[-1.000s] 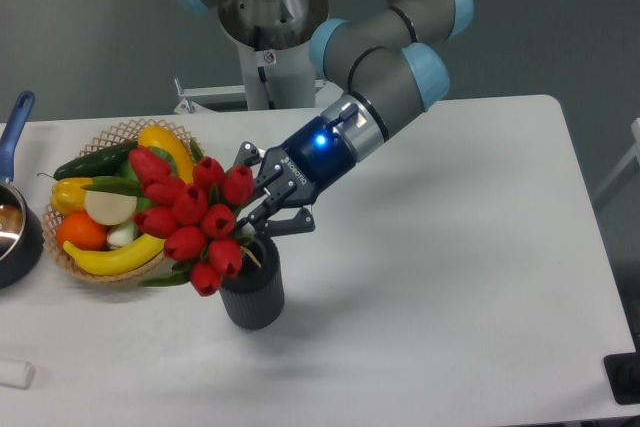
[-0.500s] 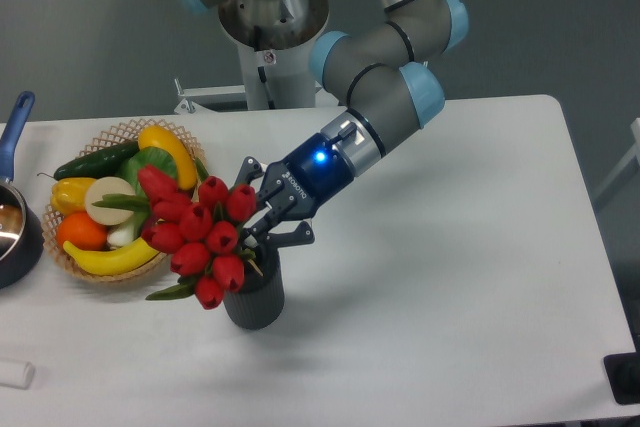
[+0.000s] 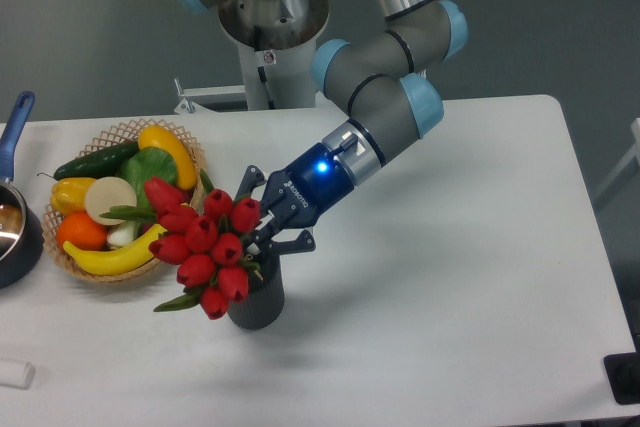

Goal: Insert the flowers into the vase
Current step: 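Push the tulip stems further down into the vase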

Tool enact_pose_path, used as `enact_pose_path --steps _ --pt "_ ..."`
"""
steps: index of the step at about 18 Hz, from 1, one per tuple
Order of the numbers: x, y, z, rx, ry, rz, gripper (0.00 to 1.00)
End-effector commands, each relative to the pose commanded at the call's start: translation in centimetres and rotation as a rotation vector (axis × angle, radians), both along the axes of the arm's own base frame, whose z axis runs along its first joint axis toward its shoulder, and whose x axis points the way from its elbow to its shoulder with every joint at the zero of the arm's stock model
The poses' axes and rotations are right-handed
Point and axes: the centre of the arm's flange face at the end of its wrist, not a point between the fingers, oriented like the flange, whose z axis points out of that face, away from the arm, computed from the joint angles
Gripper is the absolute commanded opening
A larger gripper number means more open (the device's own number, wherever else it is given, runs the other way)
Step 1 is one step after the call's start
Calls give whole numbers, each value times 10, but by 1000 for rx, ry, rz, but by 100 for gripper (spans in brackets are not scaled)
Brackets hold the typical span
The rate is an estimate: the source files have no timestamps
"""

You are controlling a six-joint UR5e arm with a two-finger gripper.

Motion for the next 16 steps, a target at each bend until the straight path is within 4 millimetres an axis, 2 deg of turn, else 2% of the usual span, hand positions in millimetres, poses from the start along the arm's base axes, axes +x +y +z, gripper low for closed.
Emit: enact_pose_path --steps 14,16 --pt "-1 0 -13 -12 -20 -1 32" --pt "-2 1 -11 -9 -15 -1 42"
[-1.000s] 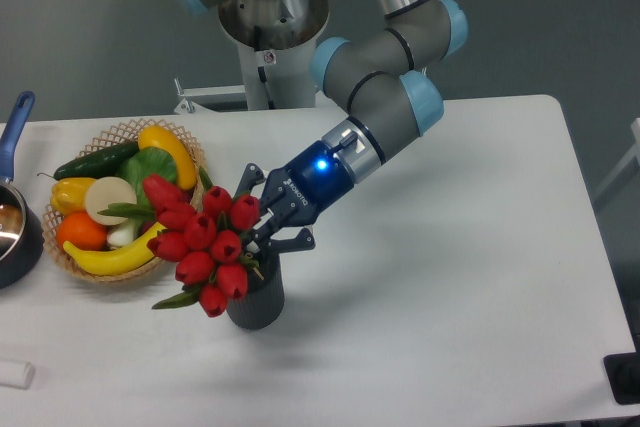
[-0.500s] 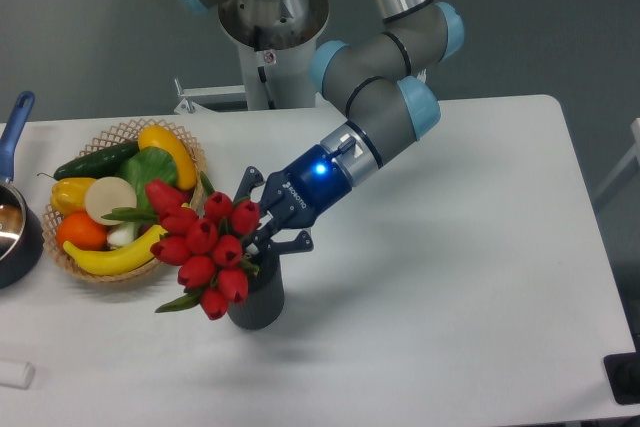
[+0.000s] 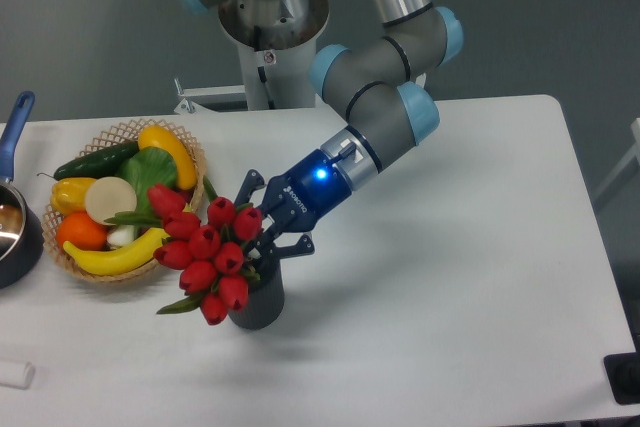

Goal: Insert the flowers into the vase
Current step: 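Push the tulip stems further down into the vase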

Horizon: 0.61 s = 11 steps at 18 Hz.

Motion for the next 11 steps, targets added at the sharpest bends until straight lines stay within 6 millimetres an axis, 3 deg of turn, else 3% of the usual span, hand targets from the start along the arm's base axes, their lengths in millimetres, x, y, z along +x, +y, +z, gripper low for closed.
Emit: enact_pose_path --steps 3,9,10,11 --pt "-4 -1 3 4 7 5 57" --pt "-4 -2 1 2 3 6 64" --pt "-4 -1 2 2 4 6 69" --pt "-4 -1 2 3 5 6 81"
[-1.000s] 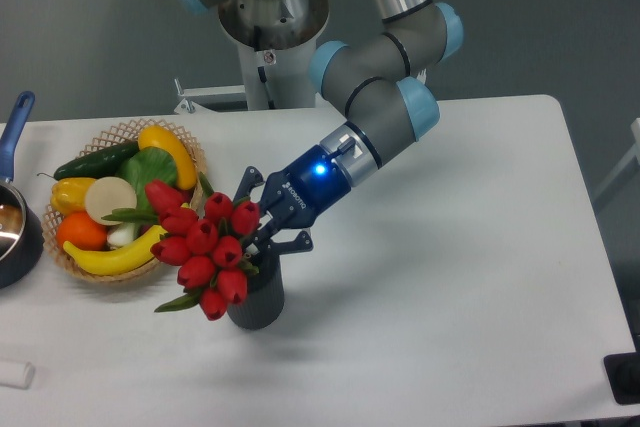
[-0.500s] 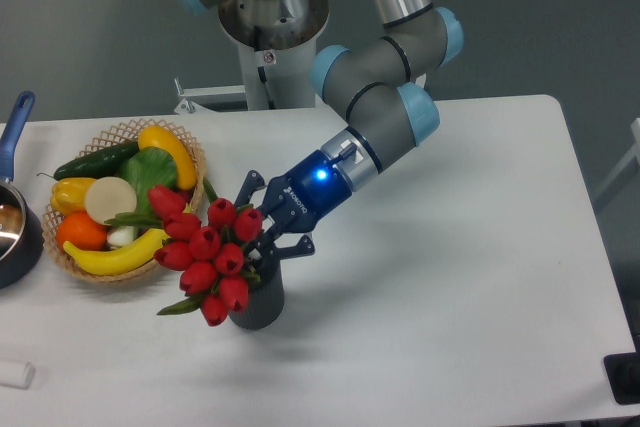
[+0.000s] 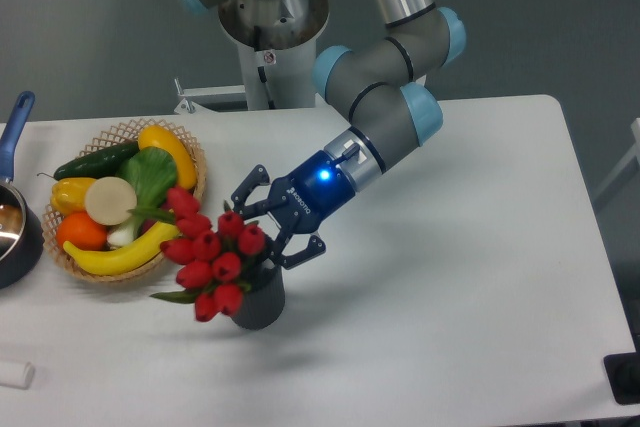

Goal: Insert the flowers into the vase
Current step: 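Push the tulip stems further down into the vase, then open the gripper to release the tulips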

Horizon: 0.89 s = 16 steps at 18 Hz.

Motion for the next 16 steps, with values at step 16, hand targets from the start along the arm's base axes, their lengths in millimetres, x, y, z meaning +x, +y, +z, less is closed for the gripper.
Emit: enact_pose_path --steps 16 --pt "-30 -36 71 -297 449 176 100"
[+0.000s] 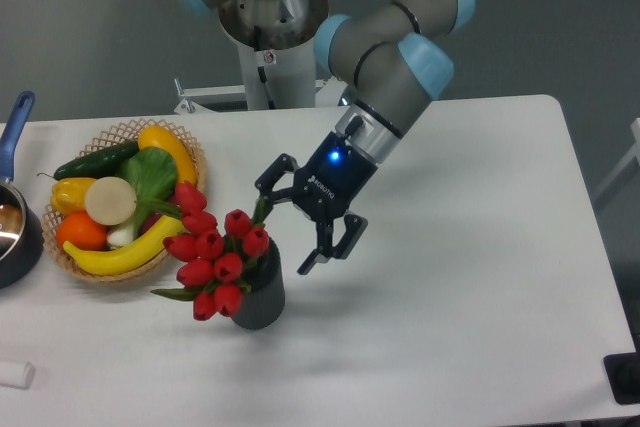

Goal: Insert the flowers into the vase

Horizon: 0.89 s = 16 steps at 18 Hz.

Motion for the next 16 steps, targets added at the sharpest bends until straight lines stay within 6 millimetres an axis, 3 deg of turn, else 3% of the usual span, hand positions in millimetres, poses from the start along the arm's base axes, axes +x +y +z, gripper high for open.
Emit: enact_pose_path --steps 7,9,16 --pt "-61 -63 42 -39 114 185 100" --pt "-71 -77 61 -76 175 238 100" --pt "-79 -120 89 -158 225 346 100"
